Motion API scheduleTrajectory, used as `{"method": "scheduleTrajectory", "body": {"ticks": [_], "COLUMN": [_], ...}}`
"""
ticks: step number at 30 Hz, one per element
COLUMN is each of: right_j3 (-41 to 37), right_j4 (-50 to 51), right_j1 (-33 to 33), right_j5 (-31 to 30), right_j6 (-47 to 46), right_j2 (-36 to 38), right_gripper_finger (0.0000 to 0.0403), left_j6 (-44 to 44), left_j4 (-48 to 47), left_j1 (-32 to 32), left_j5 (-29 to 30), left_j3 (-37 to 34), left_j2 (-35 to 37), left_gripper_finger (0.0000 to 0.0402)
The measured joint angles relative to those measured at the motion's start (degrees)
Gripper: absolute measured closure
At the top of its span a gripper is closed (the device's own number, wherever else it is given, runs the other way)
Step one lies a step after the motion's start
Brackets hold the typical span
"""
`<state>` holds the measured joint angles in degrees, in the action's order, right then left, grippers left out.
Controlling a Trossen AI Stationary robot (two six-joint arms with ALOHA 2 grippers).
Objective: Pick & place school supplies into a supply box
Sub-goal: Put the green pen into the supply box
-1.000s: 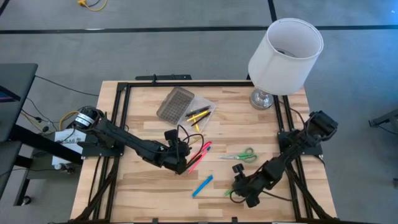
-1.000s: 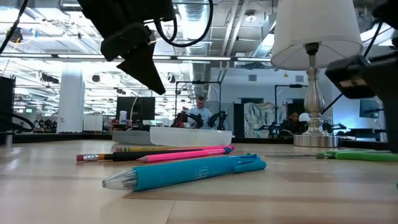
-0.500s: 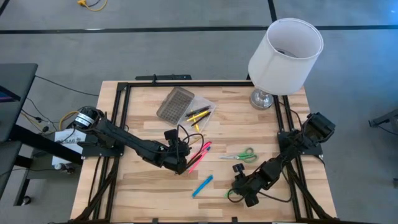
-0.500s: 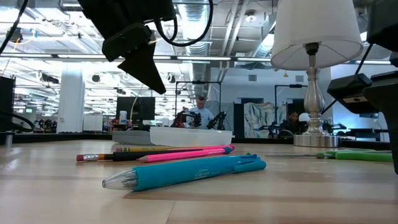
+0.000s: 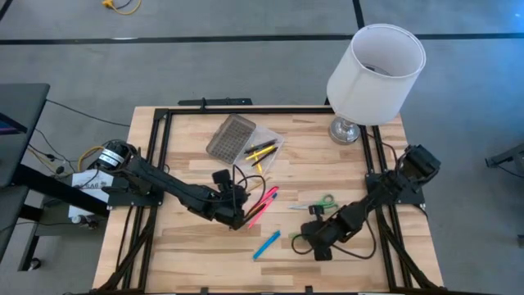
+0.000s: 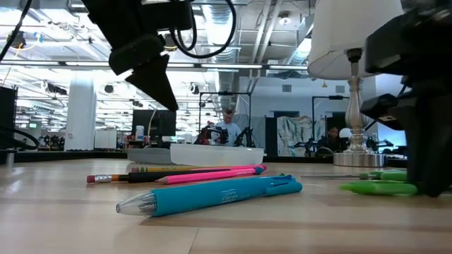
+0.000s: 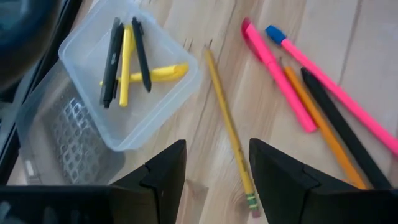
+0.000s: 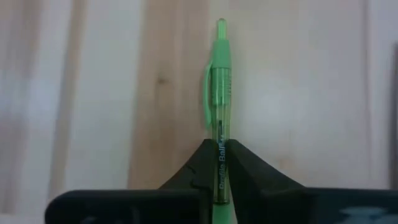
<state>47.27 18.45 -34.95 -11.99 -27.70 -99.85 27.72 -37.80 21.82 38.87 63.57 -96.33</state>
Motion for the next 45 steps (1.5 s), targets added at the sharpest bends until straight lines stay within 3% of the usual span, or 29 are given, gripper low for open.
{"method": "scheduleTrajectory", "body": {"ticks": [10,17,26,45], "right_j3": [0.06,2.97,6.64,6.73], "right_j4": [2.13,7.98,15.46,14.81], "right_j1": [4.34,7.18,9.73,11.02], "right_j5": [5.58,8.11,7.61,8.98], "right_j6": [-7.05,-8.90,-6.37,3.17], "right_j2": [0.09,-0.24,-0.44,-0.33], "right_gripper_finger": [0.0356,0.0360,0.0371,0.0383], "left_j6": [2.11,2.57,5.90,7.44], "left_j4": [-3.32,-4.03,-7.35,-8.03], "left_j1": [1.61,3.86,6.51,7.93], "left_j5": [0.21,1.05,3.72,5.13], "left_j3": [0.00,0.00,0.00,0.00], "left_j2": [0.00,0.00,0.00,0.00], "left_gripper_finger": [0.0230,0.0230,0.0230,0.0230]}}
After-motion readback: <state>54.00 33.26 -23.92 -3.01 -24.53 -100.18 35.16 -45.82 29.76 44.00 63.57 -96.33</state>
